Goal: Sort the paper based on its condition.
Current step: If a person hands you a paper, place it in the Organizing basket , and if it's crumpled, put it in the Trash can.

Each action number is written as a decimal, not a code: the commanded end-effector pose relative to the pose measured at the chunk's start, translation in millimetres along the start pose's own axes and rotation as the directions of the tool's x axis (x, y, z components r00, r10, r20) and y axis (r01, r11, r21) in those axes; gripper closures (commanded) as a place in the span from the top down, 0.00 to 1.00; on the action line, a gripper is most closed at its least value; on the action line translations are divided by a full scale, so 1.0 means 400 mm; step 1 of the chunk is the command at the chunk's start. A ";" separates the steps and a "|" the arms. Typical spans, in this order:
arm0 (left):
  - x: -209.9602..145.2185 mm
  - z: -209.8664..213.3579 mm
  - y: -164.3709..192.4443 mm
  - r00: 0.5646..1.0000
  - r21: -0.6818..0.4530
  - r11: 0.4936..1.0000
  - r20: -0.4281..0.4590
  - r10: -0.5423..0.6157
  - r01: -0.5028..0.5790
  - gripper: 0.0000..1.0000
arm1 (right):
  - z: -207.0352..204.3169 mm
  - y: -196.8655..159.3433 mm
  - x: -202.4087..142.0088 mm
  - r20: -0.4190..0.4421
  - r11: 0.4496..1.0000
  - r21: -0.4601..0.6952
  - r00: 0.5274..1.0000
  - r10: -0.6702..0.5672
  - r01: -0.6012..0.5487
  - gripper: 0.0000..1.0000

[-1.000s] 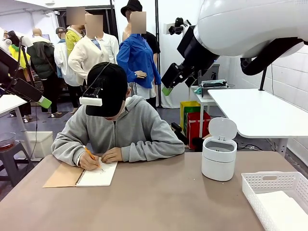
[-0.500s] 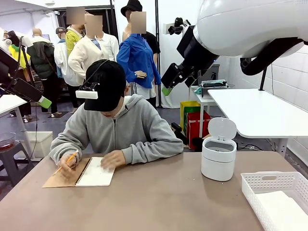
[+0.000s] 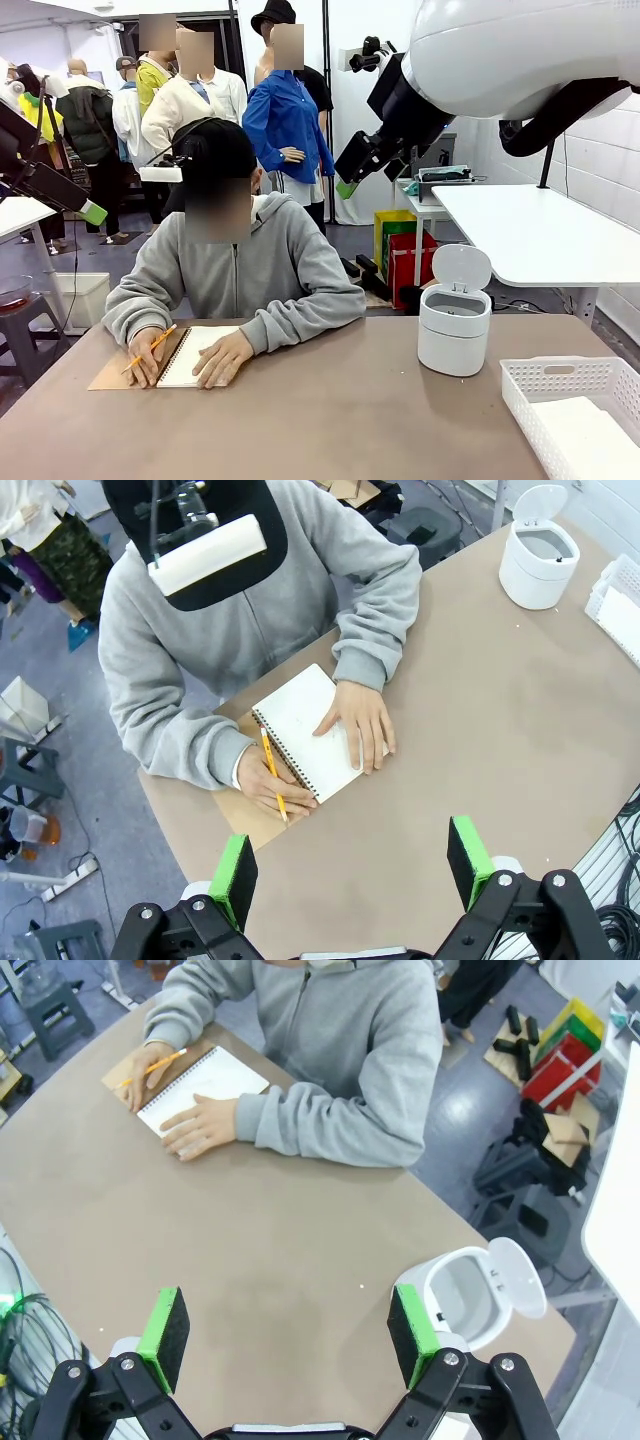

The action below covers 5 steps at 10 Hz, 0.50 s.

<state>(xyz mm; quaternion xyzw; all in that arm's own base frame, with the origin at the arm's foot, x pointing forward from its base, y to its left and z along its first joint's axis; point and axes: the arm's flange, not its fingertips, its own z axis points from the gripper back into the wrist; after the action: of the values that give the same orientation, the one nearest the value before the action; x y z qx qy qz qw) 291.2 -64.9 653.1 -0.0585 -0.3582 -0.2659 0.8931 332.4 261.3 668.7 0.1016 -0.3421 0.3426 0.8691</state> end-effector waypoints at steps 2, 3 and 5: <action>0.001 0.001 0.000 1.000 0.001 1.000 0.004 0.000 0.000 1.00 | 0.001 0.003 -0.005 -0.005 1.000 0.003 1.000 -0.001 0.001 1.00; 0.001 0.001 0.000 1.000 0.001 1.000 0.004 0.000 0.000 1.00 | 0.001 0.003 -0.005 -0.005 1.000 0.003 1.000 -0.001 0.001 1.00; 0.001 0.001 0.000 1.000 0.001 1.000 0.004 0.000 0.000 1.00 | 0.001 0.003 -0.005 -0.005 1.000 0.003 1.000 -0.001 0.001 1.00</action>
<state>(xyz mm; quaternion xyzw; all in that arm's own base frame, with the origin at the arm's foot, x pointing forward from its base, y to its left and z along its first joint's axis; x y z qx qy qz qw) 291.2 -64.9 653.1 -0.0585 -0.3582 -0.2659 0.8931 332.4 261.3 668.7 0.1016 -0.3421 0.3426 0.8691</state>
